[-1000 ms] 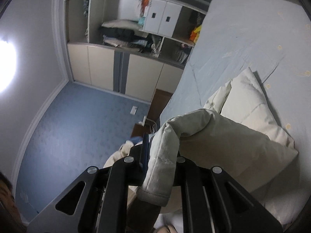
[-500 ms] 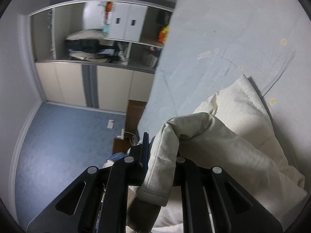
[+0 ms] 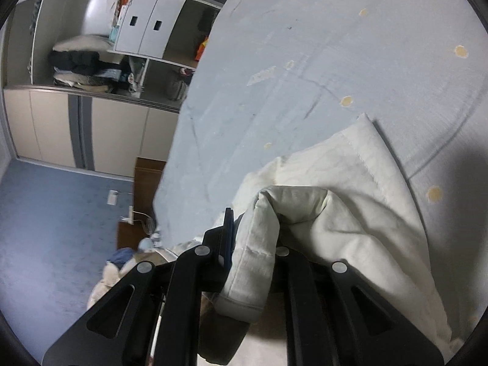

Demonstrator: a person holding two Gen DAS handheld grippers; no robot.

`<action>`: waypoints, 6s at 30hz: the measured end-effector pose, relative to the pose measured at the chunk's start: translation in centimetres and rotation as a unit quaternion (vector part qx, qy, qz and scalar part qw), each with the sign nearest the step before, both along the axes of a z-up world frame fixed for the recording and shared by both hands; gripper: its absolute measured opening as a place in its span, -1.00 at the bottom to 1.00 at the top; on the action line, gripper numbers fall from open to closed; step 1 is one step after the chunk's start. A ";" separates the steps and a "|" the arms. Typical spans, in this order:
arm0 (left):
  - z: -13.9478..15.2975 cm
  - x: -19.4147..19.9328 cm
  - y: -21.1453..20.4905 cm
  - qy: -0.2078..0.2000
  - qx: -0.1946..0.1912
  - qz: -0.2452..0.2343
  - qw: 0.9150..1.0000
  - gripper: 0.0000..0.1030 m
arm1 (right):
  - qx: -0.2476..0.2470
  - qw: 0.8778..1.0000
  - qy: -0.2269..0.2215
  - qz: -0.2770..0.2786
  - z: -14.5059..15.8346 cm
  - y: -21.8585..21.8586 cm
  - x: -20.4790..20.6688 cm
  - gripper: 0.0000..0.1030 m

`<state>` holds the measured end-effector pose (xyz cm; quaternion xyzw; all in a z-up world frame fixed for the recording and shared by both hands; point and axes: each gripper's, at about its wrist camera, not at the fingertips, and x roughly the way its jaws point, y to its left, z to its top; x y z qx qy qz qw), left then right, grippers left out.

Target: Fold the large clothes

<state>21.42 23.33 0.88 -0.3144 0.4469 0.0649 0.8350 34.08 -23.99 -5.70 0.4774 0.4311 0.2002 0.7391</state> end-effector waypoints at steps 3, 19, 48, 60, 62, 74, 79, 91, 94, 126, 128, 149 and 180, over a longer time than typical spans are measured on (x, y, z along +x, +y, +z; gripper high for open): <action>-1.5 0.8 -0.4 0.015 0.015 -0.010 1.000 -0.82 | -0.016 1.000 0.001 0.004 -0.7 0.5 0.8 -0.94; 4.6 -5.6 1.0 -0.093 0.012 0.003 0.996 0.70 | 0.068 0.998 -0.005 0.004 1.9 -1.8 -0.2 0.35; -0.8 3.2 -16.1 -0.013 0.231 -0.140 0.963 0.87 | -0.425 0.840 -0.231 0.246 6.1 18.7 -5.4 0.61; -4.3 4.4 -16.5 -0.013 0.249 -0.134 0.959 0.89 | -0.457 0.826 -0.227 0.237 2.9 20.3 -3.7 0.69; -4.5 4.5 -16.5 -0.012 0.251 -0.133 0.959 0.90 | -0.462 0.824 -0.224 0.240 2.5 20.6 -3.4 0.70; -5.6 4.6 -16.9 -0.008 0.263 -0.127 0.956 0.90 | -0.483 0.815 -0.207 0.244 0.9 22.4 -2.2 0.74; -5.8 4.6 -17.0 -0.010 0.268 -0.125 0.955 0.90 | -0.483 0.816 -0.205 0.244 0.5 22.5 -2.1 0.75; -0.2 4.3 -13.7 -0.055 0.194 -0.141 0.969 0.75 | -0.403 0.852 -0.248 0.224 4.3 19.5 -3.3 0.74; 1.0 5.9 -12.5 -0.056 0.200 -0.128 0.970 0.79 | -0.386 0.862 -0.257 0.206 6.2 18.8 -2.2 0.74; -3.8 -13.9 -4.5 0.010 0.080 -0.047 0.996 0.87 | -0.377 0.920 -0.078 0.078 2.4 -4.1 -10.9 0.66; -3.7 -15.2 -5.2 0.010 0.083 -0.047 0.995 0.87 | -0.378 0.918 -0.087 0.084 3.1 -4.0 -12.2 0.66; -0.1 -22.4 -15.4 -0.050 0.176 -0.087 0.979 0.87 | -0.381 0.894 -0.179 0.153 5.2 0.1 -25.1 0.70; -0.8 -24.4 -19.9 -0.057 0.264 -0.096 0.958 0.87 | -0.431 0.847 -0.261 0.168 5.5 3.6 -31.3 0.70</action>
